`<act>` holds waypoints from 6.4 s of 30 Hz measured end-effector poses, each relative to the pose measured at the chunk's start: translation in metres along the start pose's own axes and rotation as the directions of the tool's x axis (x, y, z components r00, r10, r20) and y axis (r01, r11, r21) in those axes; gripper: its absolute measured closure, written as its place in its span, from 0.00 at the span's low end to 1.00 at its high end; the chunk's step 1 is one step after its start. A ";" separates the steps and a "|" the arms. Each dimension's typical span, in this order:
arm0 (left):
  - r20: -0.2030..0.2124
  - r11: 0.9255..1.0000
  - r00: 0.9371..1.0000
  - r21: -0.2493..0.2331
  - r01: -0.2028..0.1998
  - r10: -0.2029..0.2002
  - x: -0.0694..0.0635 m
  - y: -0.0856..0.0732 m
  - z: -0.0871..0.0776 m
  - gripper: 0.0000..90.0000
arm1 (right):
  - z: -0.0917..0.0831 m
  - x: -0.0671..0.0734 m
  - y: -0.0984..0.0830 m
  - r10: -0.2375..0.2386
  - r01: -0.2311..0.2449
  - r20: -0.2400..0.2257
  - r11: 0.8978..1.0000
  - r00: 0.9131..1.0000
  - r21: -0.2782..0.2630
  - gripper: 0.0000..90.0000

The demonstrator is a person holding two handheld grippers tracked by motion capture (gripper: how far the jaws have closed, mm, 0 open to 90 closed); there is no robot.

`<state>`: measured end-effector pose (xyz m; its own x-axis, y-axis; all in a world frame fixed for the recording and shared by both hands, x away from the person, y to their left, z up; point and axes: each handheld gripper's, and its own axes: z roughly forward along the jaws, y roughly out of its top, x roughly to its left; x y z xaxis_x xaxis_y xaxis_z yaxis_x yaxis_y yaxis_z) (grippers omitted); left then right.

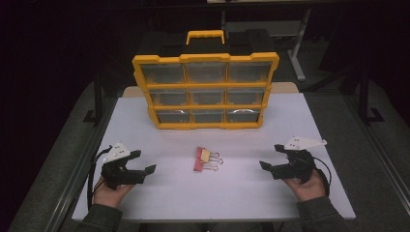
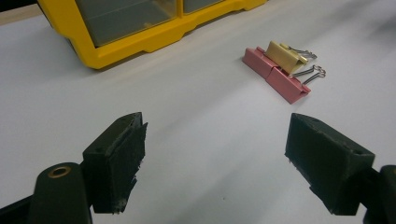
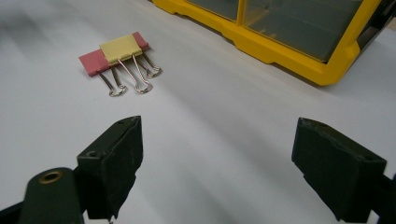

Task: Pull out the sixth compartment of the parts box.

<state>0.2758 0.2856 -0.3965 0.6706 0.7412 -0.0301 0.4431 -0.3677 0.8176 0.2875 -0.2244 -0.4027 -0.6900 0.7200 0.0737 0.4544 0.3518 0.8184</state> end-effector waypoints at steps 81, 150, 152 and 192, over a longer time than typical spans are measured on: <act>0.342 0.971 0.917 -0.049 0.234 -0.203 -0.046 0.112 0.115 0.37 | -0.007 -0.003 0.002 -0.007 0.007 0.023 1.000 1.000 -0.028 0.19; 0.413 0.729 0.738 -0.218 0.648 -0.533 -0.091 0.203 0.216 0.86 | -0.008 -0.008 -0.001 -0.010 0.009 -0.012 0.999 1.000 -0.045 0.19; 0.419 0.728 0.734 -0.214 0.651 -0.534 -0.091 0.203 0.215 0.87 | -0.008 -0.008 -0.001 -0.012 0.011 -0.010 0.999 1.000 -0.046 0.19; 0.512 0.702 0.664 -0.155 0.695 -0.545 -0.108 0.183 0.191 0.87 | -0.006 -0.011 -0.002 0.005 -0.005 0.008 0.999 1.000 -0.044 0.17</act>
<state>0.3978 0.0314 -0.3535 0.5086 0.4053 -0.7597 0.6851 0.3439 0.6421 0.2904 -0.2371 -0.4017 -0.6835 0.7263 0.0733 0.4323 0.3219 0.8423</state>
